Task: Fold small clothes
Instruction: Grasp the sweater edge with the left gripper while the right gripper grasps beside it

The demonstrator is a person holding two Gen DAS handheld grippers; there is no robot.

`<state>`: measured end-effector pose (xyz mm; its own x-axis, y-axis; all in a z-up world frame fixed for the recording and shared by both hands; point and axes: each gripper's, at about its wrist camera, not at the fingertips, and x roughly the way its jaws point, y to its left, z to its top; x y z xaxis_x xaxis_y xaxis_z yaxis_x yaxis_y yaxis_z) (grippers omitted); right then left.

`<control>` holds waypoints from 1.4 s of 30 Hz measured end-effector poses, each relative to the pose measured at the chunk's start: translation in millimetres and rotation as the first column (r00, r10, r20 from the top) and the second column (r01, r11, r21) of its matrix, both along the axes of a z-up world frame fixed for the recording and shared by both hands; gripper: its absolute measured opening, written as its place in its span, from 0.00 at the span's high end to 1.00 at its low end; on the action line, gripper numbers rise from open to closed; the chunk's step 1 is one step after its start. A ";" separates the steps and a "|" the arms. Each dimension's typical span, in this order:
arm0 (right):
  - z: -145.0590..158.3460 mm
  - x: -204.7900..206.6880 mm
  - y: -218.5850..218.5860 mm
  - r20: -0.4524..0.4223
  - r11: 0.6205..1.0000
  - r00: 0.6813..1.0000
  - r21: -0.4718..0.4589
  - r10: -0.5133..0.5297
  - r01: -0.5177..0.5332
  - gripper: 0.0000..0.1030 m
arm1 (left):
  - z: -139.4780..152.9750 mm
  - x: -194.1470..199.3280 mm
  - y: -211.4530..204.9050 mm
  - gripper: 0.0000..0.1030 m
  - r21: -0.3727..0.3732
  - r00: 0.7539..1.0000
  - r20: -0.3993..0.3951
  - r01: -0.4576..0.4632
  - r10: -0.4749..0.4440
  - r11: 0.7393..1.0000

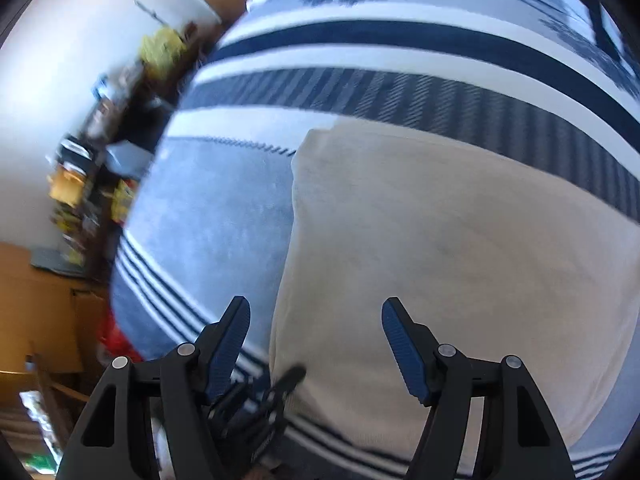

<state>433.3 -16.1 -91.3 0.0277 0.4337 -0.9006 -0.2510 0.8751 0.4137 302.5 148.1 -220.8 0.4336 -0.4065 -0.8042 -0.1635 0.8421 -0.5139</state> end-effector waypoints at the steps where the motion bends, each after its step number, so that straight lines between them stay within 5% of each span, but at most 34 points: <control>1: -8.2 7.1 10.8 -0.012 1.000 1.000 -0.017 0.007 -0.008 0.29 | 2.6 -0.4 1.5 0.89 -0.013 1.000 0.000 0.004 -0.004 1.000; 12: -97.2 47.8 94.4 -0.155 0.966 0.977 -0.189 0.146 -0.175 0.33 | 2.9 -1.0 25.2 0.91 -0.257 0.999 -0.018 -0.042 0.038 0.965; 19: -104.5 30.3 124.7 -0.064 0.868 0.969 -0.434 0.237 -0.241 0.58 | 15.3 -6.3 26.2 0.91 -0.356 0.998 0.056 -0.020 0.043 0.934; 22: -103.3 18.4 132.6 -0.017 0.801 0.951 -0.534 0.309 -0.270 0.89 | 16.7 -9.2 26.8 0.92 -0.358 0.997 0.056 -0.029 0.052 0.933; 23: -101.0 16.8 131.7 -0.008 0.795 0.945 -0.538 0.326 -0.279 0.89 | 20.0 -11.2 25.0 0.92 -0.346 0.997 0.065 -0.022 0.047 0.938; 27: -67.5 20.5 97.9 0.049 0.884 0.962 -0.408 0.270 -0.228 0.90 | 43.0 -17.8 17.1 0.92 -0.278 0.995 0.098 0.000 0.029 0.961; 32: -10.0 19.1 28.2 0.115 0.989 0.987 -0.107 0.114 -0.102 0.90 | 97.1 -33.6 -12.8 0.92 -0.154 0.979 0.198 0.079 -0.047 0.985; 37: 49.9 0.6 -63.4 0.196 0.988 0.980 0.153 -0.041 0.010 0.90 | 157.6 -37.8 -73.6 0.92 0.004 0.935 0.307 0.184 -0.176 0.983; 42: 82.2 -24.2 -162.3 0.235 0.952 0.959 0.294 -0.157 0.083 0.90 | 189.6 -42.3 -153.8 0.92 0.093 0.888 0.355 0.276 -0.291 0.957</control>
